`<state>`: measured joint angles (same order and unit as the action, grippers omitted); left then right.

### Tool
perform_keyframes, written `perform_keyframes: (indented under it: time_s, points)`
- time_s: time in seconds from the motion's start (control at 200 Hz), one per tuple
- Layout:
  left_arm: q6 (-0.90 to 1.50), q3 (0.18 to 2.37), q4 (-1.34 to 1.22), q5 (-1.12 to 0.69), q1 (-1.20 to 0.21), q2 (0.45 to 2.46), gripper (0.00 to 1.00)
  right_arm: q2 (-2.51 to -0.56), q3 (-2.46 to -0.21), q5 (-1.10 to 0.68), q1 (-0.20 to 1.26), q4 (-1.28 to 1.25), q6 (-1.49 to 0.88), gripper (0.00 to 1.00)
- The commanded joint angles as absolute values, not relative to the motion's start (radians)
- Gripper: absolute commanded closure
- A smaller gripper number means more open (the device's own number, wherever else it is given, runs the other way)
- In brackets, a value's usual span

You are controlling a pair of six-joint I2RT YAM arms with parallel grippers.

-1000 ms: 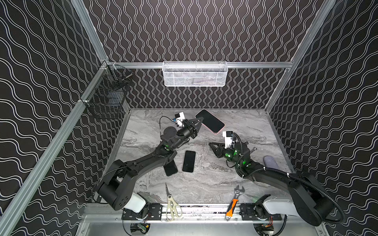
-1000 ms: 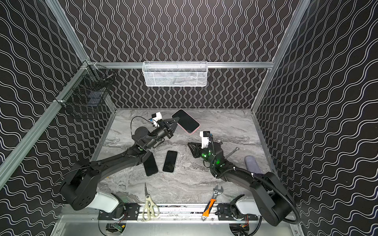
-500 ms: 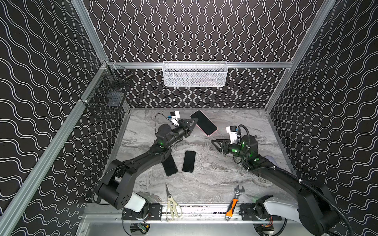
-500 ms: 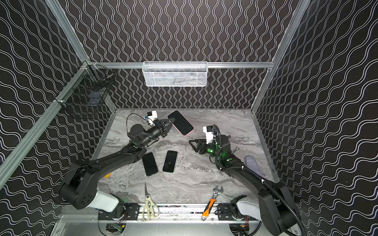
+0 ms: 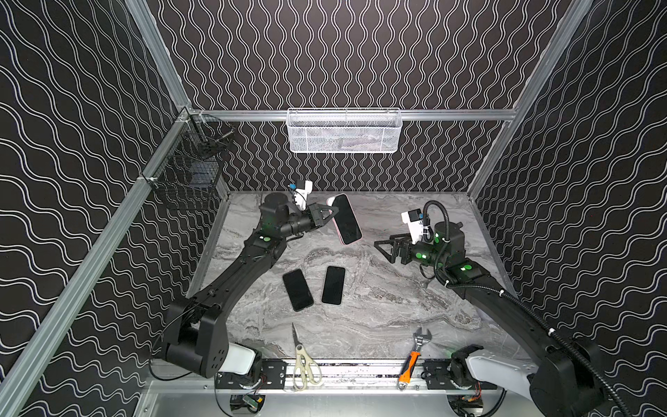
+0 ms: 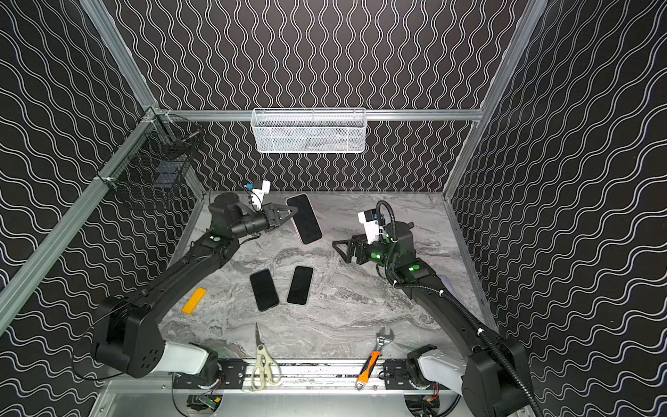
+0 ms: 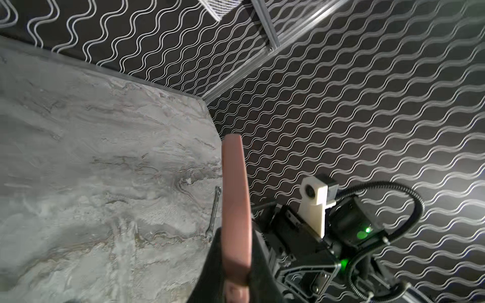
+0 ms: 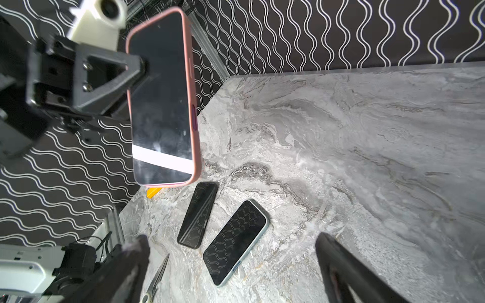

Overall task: Take the phone out of the phone case
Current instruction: Remove the phone case from the phone.

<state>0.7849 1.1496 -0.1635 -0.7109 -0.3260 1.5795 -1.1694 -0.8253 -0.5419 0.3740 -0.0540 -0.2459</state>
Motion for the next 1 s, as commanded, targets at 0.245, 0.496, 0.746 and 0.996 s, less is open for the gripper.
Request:
perform_keyframes:
  time_s: [0.245,0.496,0.746,0.996]
  points:
    - [0.200,1.413,0.380,-0.775,-0.319,1.640,1.00,-1.221,-0.979,-0.659,0.375,0.159,0.048,0.11]
    - [-0.020,1.494,0.481,-0.873,-0.318,1.684,1.00,-1.291,-1.141,-0.611,0.379,0.353,0.201,0.11]
    - [-0.198,1.545,0.509,-1.024,-0.312,1.718,1.00,-1.362,-1.209,-0.735,0.395,0.428,0.284,0.22]
    - [-0.238,1.583,0.517,-1.202,-0.310,1.776,1.00,-1.353,-1.186,-0.695,0.510,0.424,0.306,0.27]
